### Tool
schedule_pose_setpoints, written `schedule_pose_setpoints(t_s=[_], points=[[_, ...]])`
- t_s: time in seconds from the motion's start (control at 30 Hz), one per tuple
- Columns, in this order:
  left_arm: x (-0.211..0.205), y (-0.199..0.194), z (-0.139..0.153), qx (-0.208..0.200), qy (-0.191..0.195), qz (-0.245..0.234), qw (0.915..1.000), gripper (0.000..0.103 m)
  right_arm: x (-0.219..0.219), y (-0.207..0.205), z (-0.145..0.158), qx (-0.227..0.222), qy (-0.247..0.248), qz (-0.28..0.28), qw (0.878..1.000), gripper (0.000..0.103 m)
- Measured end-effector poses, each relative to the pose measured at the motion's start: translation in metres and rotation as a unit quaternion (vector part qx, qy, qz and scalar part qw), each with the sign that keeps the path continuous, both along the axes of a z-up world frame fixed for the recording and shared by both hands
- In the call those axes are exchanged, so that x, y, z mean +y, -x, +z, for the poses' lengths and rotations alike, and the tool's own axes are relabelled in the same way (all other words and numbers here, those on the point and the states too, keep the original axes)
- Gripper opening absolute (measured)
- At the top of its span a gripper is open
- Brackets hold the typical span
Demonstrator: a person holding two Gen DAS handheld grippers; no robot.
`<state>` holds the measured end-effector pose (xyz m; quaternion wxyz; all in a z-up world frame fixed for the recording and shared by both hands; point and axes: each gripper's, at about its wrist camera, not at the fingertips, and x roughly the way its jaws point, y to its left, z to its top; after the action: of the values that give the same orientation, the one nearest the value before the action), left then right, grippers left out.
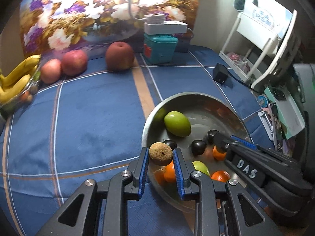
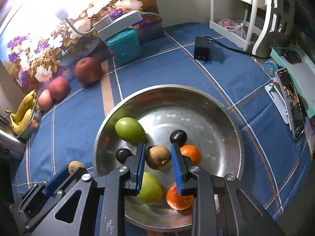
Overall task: Organize fruits
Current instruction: 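Open the right tool to drop its kiwi while the left tool releases its kiwi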
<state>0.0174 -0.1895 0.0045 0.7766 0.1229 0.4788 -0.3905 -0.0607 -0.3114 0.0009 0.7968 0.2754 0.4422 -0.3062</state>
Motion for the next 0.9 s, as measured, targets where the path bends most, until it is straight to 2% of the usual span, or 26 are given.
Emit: schedule_pose_setpoints(t_s=[0.2,0.9], points=[[-0.007,0.0,-0.01,-0.002,-0.012,-0.002,0.9999,0.027,-0.002,-0.001,-0.013,0.022,-0.012,-0.002,1.0,0.028],[-0.008,0.0,-0.018,0.002,-0.025,0.001,0.9997,0.028,0.001,-0.002,-0.021,0.036,-0.015,-0.003,0.999,0.028]])
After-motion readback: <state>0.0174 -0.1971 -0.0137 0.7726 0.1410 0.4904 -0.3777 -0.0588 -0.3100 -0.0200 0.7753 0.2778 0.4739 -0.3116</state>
